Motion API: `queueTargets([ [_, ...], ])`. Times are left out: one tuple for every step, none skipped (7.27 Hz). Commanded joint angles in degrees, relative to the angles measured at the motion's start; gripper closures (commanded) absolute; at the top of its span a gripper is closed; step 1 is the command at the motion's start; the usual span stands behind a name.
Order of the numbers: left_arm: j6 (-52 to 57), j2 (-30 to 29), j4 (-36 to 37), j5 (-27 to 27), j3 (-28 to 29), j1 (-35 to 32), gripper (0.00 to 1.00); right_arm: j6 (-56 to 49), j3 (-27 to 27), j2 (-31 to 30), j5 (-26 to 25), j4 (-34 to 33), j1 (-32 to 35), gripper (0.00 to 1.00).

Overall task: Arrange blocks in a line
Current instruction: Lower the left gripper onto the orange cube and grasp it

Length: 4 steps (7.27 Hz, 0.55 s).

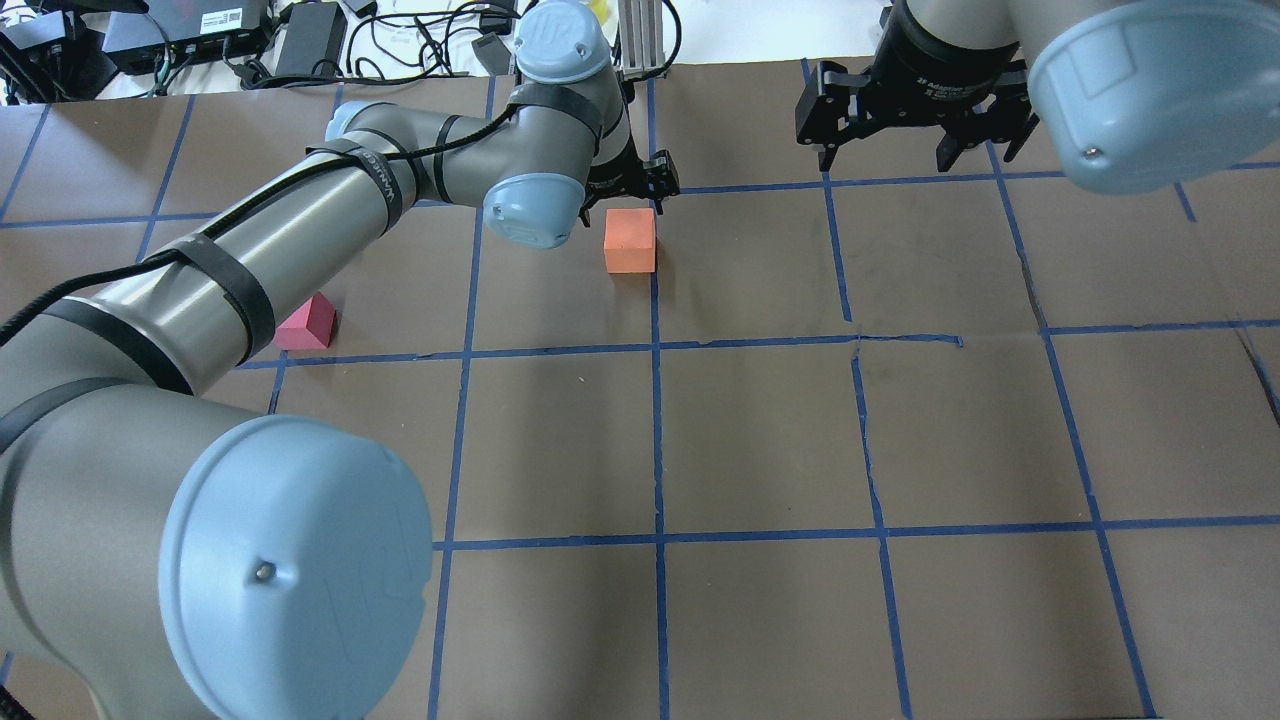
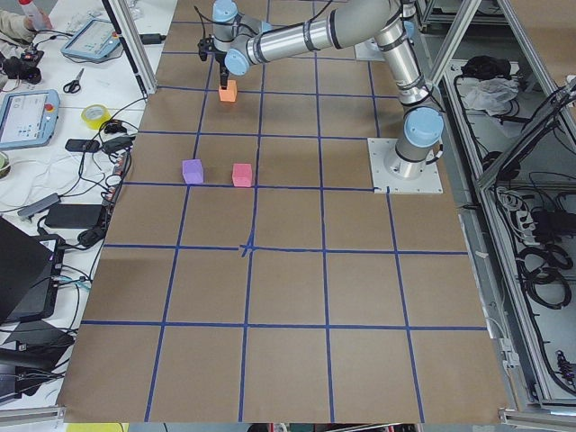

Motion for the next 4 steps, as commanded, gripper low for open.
queueTargets([
  [-0.41, -1.96, 2.22, 0.02, 0.08, -0.23, 0.0, 0.07, 0.0, 0.06, 0.17, -0.19, 0.0, 0.0],
  [-0.68, -2.48, 2.23, 0.11, 0.08, -0.23, 0.0, -0.01, 0.0, 0.06, 0.17, -0.11, 0.0, 0.0],
  [-0.07, -2.75, 2.23, -0.07, 0.08, -0.23, 0.0, 0.07, 0.0, -0.02, 0.08, -0.02, 0.0, 0.0],
  [-0.85, -2.93, 2.14, 0.19, -0.27, -0.23, 0.0, 0.07, 0.0, -0.02, 0.08, -0.02, 0.0, 0.0],
])
